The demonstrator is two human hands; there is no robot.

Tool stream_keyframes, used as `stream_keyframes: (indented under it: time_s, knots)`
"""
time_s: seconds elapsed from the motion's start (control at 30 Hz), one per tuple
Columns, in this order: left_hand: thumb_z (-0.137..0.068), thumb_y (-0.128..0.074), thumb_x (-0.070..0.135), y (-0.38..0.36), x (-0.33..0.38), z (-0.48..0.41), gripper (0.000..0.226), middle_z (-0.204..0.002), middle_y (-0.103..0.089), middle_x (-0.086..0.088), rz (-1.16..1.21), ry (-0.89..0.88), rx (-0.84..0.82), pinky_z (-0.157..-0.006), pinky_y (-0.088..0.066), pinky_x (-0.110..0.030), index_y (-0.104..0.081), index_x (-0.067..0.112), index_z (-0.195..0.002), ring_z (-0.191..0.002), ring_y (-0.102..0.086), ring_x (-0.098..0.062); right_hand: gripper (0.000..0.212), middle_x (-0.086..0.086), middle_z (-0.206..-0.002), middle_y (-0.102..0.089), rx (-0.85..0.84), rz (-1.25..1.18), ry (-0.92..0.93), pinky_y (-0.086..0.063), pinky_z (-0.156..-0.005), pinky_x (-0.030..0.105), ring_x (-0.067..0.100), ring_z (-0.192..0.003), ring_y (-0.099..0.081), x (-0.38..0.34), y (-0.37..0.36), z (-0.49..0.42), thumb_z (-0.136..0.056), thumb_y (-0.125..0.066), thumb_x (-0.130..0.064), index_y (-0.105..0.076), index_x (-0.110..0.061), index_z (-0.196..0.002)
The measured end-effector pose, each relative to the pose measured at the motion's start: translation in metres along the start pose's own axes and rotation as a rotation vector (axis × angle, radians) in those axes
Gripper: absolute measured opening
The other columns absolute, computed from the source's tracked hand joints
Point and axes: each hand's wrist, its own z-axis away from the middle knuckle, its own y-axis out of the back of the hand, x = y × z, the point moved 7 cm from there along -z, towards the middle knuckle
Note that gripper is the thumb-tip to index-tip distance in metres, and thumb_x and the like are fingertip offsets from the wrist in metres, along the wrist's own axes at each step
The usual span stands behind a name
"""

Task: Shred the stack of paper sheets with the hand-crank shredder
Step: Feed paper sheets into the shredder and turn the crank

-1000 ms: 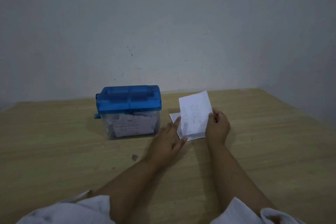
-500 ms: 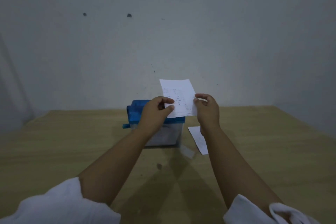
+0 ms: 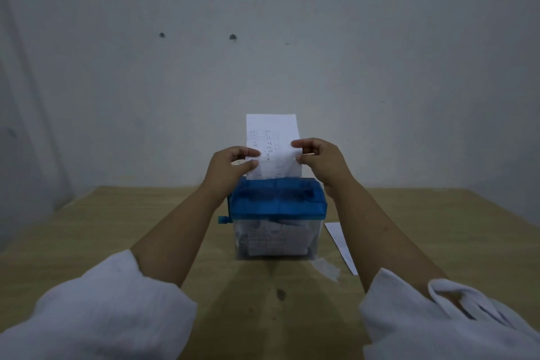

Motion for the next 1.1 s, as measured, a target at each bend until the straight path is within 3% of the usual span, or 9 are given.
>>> stream_keyframes:
  time_s: [0.17, 0.27, 0.37, 0.57, 0.67, 0.83, 0.97, 1.03, 1.1]
  knots:
    - [-0.086, -0.066, 0.009, -0.007, -0.012, -0.001, 0.013, -0.102, -0.062, 0.006, -0.091, -0.049, -0.020, -0.089, -0.040, -0.021, -0.068, 0.017, -0.096, -0.098, -0.054, -0.008, 0.022, -0.002, -0.092, -0.059, 0.020, 0.031, 0.027, -0.048, -0.075, 0.015, 0.009, -0.083, -0.055, 0.016, 0.003, -0.001, -0.087, -0.058, 0.000, -0.064, -0.016, -0.102]
    - [-0.084, -0.067, 0.008, -0.010, -0.013, 0.000, 0.015, -0.101, -0.063, 0.007, -0.060, -0.067, -0.061, -0.078, -0.042, -0.010, -0.068, 0.016, -0.097, -0.095, -0.056, -0.006, 0.022, -0.001, -0.093, -0.061, 0.023, 0.026, 0.033, -0.050, -0.070, 0.015, 0.007, -0.082, -0.057, 0.016, 0.009, 0.000, -0.087, -0.060, -0.003, -0.059, -0.018, -0.102]
    - [-0.084, -0.067, 0.009, -0.006, -0.013, -0.002, 0.015, -0.104, -0.063, 0.006, -0.109, -0.084, -0.078, -0.082, -0.042, -0.013, -0.067, 0.017, -0.097, -0.097, -0.056, -0.007, 0.031, 0.003, -0.097, -0.064, -0.055, 0.045, 0.000, -0.050, -0.063, 0.014, 0.012, -0.087, -0.060, 0.020, 0.005, 0.005, -0.087, -0.061, -0.003, -0.052, -0.019, -0.112]
    - [-0.086, -0.065, 0.015, -0.001, -0.026, 0.002, 0.012, -0.100, -0.065, -0.002, -0.037, 0.033, -0.109, -0.075, -0.052, -0.022, -0.066, 0.024, -0.094, -0.093, -0.059, -0.015, 0.036, 0.000, -0.098, -0.065, -0.034, 0.043, -0.036, -0.047, -0.084, 0.024, 0.012, -0.088, -0.060, 0.029, 0.005, 0.011, -0.085, -0.066, -0.009, -0.052, -0.018, -0.117]
    - [-0.086, -0.066, 0.014, -0.002, -0.025, 0.007, 0.011, -0.096, -0.066, -0.005, -0.010, 0.058, -0.108, -0.079, -0.054, -0.030, -0.065, 0.023, -0.094, -0.090, -0.061, -0.018, 0.038, 0.004, -0.101, -0.066, -0.031, 0.013, -0.047, -0.046, -0.079, 0.019, 0.016, -0.094, -0.061, 0.031, 0.004, 0.012, -0.086, -0.065, -0.009, -0.052, -0.017, -0.120]
    - [-0.087, -0.065, 0.013, 0.000, -0.027, 0.012, 0.012, -0.086, -0.063, -0.001, -0.030, 0.059, -0.114, -0.069, -0.049, -0.019, -0.064, 0.019, -0.097, -0.084, -0.059, -0.016, 0.032, 0.005, -0.103, -0.065, -0.037, 0.093, -0.073, -0.044, -0.068, 0.013, 0.016, -0.094, -0.058, 0.035, 0.000, 0.013, -0.087, -0.064, -0.014, -0.054, -0.015, -0.118]
    - [-0.086, -0.066, 0.011, 0.001, -0.026, 0.015, 0.015, -0.096, -0.061, 0.004, -0.148, -0.017, -0.061, -0.090, -0.048, -0.025, -0.065, 0.019, -0.099, -0.098, -0.056, -0.014, 0.028, 0.001, -0.103, -0.062, -0.033, 0.127, -0.096, -0.044, -0.066, 0.015, 0.014, -0.090, -0.055, 0.040, 0.003, 0.016, -0.087, -0.065, -0.019, -0.058, -0.012, -0.113]
    - [-0.089, -0.063, 0.017, 0.002, -0.020, 0.020, 0.017, -0.122, -0.056, 0.001, -0.315, -0.098, 0.030, -0.107, -0.033, -0.030, -0.066, 0.019, -0.105, -0.120, -0.048, -0.017, 0.027, 0.002, -0.099, -0.063, -0.025, 0.151, -0.072, -0.044, -0.064, 0.014, 0.014, -0.087, -0.056, 0.037, 0.004, 0.016, -0.087, -0.064, -0.018, -0.059, -0.011, -0.113]
    - [-0.093, -0.056, 0.026, -0.003, -0.008, 0.028, 0.026, -0.150, -0.033, 0.000, -0.578, -0.234, 0.067, -0.116, -0.008, -0.039, -0.063, 0.023, -0.118, -0.141, -0.024, -0.018, 0.026, 0.007, -0.096, -0.065, -0.018, 0.174, -0.051, -0.045, -0.066, 0.015, 0.014, -0.085, -0.057, 0.034, 0.002, 0.015, -0.087, -0.064, -0.017, -0.059, -0.010, -0.112]
